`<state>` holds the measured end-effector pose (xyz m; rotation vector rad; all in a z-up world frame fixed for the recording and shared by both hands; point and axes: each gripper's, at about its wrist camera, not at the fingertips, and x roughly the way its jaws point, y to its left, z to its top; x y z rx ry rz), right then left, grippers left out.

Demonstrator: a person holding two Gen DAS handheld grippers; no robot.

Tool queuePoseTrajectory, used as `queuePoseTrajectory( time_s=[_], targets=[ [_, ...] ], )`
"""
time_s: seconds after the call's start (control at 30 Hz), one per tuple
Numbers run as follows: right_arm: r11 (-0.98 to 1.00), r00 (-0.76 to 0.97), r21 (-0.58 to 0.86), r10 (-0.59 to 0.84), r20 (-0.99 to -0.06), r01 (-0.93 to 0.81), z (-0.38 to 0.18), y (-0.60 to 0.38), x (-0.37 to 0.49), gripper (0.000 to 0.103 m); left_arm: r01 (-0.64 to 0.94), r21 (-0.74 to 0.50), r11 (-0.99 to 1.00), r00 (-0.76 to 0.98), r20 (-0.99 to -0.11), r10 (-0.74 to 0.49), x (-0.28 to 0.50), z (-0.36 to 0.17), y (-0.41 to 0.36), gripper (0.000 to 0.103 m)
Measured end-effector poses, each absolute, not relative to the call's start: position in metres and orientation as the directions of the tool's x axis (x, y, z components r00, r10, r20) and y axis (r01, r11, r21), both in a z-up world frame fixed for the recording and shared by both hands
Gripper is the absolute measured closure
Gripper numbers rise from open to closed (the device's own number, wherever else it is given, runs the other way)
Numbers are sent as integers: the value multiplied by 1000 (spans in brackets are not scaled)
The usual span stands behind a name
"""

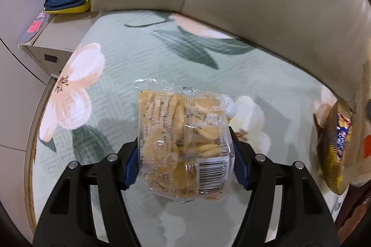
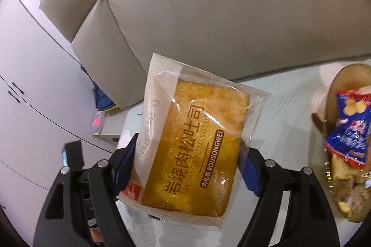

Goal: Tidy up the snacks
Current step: 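Carry the cracker bag and yellow toast pack into the gold bowl, release both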

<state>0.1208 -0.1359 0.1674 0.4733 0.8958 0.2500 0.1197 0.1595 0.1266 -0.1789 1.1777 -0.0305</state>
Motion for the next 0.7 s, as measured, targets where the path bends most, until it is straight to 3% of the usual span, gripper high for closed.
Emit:
queuePoseTrajectory(
  time_s=[0.23,0.37,0.5,0.63,0.7],
  targets=[
    [897,546,441,382,-745,-25,157,-138,129,27,-64,-200,978,375,-913,-162,119,147,117,38],
    [948,559,312,287,-778,-53,186,-157,134,27,-1,-228,974,409,-889,-207,125,172,73,38],
    [927,607,374,298,-737,-1,209,-214,122,27,109,-279,954,417,-858,-299,128,196,16,38],
    [967,623,215,85,-777,136,217,-272,100,27,231,-359,904,337,-842,-421,138,209,-56,38],
    [941,607,271,98,-788,200,207,-303,92,27,255,-376,891,309,-841,-444,141,209,-84,37]
  ],
)
